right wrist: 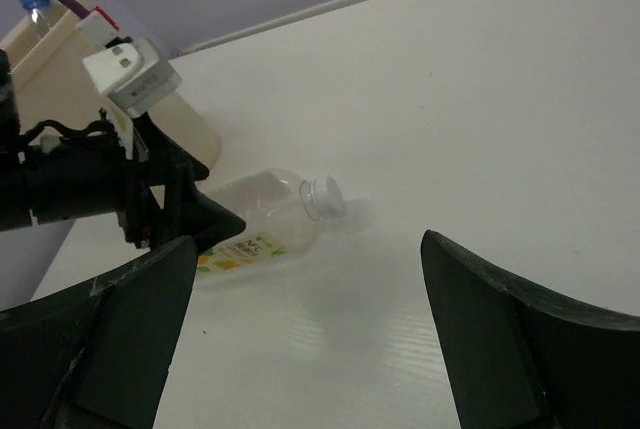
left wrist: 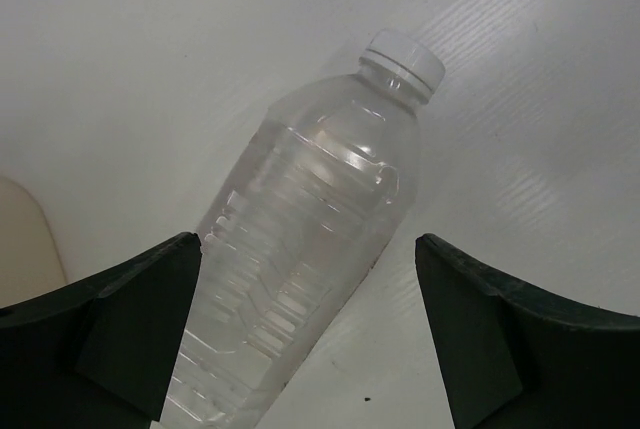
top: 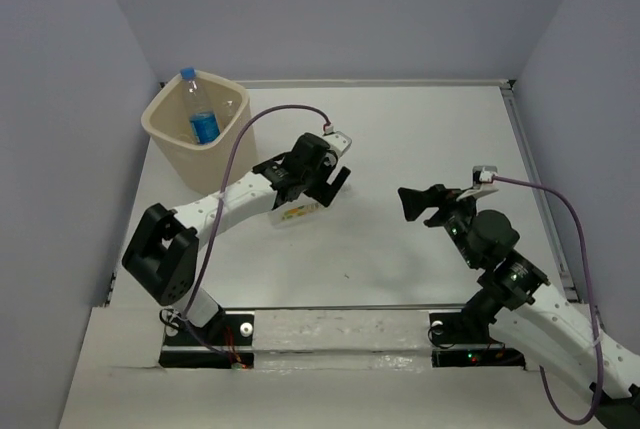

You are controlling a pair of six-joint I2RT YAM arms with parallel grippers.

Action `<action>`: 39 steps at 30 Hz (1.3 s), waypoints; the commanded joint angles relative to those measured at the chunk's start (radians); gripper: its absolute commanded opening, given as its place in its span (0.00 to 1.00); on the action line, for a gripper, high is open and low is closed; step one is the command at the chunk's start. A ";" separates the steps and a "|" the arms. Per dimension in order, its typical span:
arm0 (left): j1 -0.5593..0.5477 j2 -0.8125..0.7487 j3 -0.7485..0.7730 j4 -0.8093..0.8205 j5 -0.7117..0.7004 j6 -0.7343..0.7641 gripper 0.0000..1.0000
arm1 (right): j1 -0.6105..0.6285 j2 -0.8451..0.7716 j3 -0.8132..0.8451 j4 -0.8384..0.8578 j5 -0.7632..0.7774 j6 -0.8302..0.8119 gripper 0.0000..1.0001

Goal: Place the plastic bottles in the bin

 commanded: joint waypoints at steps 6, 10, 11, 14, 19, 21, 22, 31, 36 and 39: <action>0.036 0.045 0.012 -0.001 -0.002 0.069 0.99 | -0.005 -0.006 -0.013 -0.056 -0.050 0.013 0.99; 0.058 0.055 0.012 0.009 0.005 0.072 0.99 | -0.005 0.008 -0.018 -0.053 -0.070 0.019 0.99; 0.063 0.066 0.017 0.004 0.007 0.077 0.99 | -0.005 0.008 -0.019 -0.053 -0.073 0.019 0.99; 0.073 0.117 0.029 -0.010 0.073 0.077 0.99 | -0.005 0.000 -0.015 -0.053 -0.076 0.016 0.99; 0.081 0.166 0.028 -0.020 0.140 0.082 0.99 | -0.005 -0.015 -0.005 -0.056 -0.081 0.010 0.99; 0.092 0.177 0.029 -0.024 0.174 0.074 0.99 | -0.005 -0.012 -0.002 -0.057 -0.081 0.010 0.99; 0.098 0.193 0.031 -0.027 0.185 0.074 0.99 | -0.005 -0.011 -0.001 -0.060 -0.082 0.010 0.99; 0.083 0.281 0.038 -0.042 0.255 0.040 0.99 | -0.005 -0.015 -0.001 -0.067 -0.081 0.004 0.99; 0.078 0.292 0.020 -0.034 0.266 0.017 0.99 | -0.005 -0.014 0.019 -0.073 -0.085 0.001 0.99; 0.078 0.273 0.020 -0.033 0.242 0.013 0.93 | -0.005 -0.026 0.024 -0.080 -0.088 -0.001 0.99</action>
